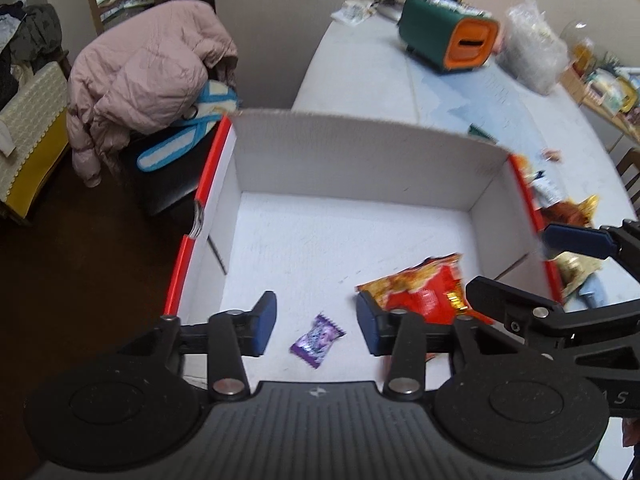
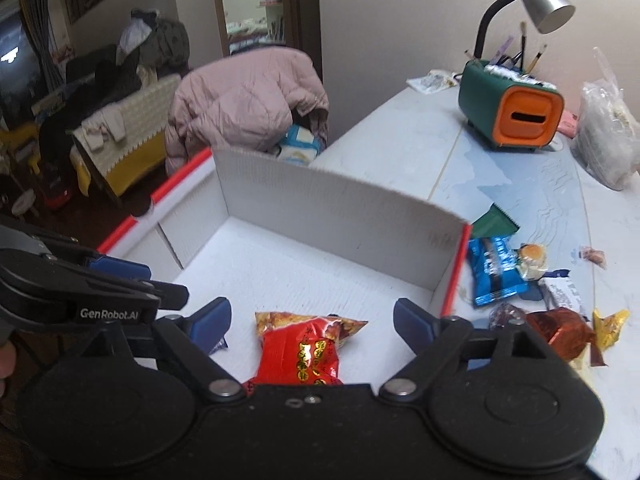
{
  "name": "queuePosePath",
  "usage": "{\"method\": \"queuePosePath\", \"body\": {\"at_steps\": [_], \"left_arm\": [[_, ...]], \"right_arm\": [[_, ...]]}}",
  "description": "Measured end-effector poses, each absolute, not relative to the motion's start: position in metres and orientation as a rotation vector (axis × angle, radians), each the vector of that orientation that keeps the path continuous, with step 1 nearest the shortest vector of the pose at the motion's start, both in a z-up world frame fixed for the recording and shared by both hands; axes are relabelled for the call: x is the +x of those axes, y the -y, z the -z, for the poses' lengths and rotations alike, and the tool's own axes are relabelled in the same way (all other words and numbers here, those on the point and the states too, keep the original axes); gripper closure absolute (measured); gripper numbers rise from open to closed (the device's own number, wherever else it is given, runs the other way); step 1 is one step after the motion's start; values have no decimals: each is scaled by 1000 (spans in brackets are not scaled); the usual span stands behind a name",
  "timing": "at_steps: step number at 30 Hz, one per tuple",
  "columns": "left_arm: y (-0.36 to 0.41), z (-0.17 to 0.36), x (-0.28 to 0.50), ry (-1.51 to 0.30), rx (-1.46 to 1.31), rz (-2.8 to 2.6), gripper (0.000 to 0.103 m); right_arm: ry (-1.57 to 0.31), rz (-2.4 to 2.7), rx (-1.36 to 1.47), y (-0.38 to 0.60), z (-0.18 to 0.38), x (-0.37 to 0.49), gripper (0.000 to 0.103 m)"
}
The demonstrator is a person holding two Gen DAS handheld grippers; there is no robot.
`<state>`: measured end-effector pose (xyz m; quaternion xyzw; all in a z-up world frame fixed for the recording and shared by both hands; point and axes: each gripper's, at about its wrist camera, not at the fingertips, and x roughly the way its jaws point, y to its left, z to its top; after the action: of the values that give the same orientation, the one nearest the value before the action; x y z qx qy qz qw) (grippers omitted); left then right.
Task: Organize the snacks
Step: 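Open the left tool over the box while the right tool releases the red chip bag inside, then grasp the brown chocolate with the left tool while the right tool grasps the copper foil bag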
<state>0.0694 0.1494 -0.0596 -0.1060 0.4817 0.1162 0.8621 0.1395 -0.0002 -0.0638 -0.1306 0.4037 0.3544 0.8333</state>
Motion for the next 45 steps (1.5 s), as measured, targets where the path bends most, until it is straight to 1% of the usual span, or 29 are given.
{"method": "queuePosePath", "body": {"at_steps": [2,4,6,9,13,15,17,22,24,28,32,38,45], "left_arm": [[-144,52,67,-990,-213,-232,58],[-138,45,64,-973,-208,-220,58],[-131,38,62,-953,-198,-205,57],[-120,28,58,-921,-190,-189,47],[-104,14,54,-890,-189,-153,46],[-95,8,53,-877,-182,-136,41],[-86,3,51,-862,-180,-118,34],[-62,-4,52,-840,-163,-78,31],[-53,-4,53,-839,-160,-65,29],[-32,-4,58,-836,-155,-40,28],[-15,-3,67,-839,-175,-14,18],[11,5,95,-869,-221,-18,17],[43,19,146,-922,-212,-94,17]], "right_arm": [[-844,-750,-258,8,56,138,15],[-828,-743,-244,16,48,136,11],[-811,-741,-229,25,40,135,10],[-791,-735,-209,40,29,130,8],[-769,-726,-182,60,15,126,5],[-755,-720,-174,70,9,123,5],[-742,-717,-168,80,3,119,4],[-724,-692,-149,109,-5,113,1],[-721,-682,-146,122,-6,112,1],[-724,-656,-141,149,-6,111,0],[-734,-626,-127,176,-4,117,0],[-743,-590,-133,214,-4,132,0],[-786,-541,-128,251,0,177,0]]}}
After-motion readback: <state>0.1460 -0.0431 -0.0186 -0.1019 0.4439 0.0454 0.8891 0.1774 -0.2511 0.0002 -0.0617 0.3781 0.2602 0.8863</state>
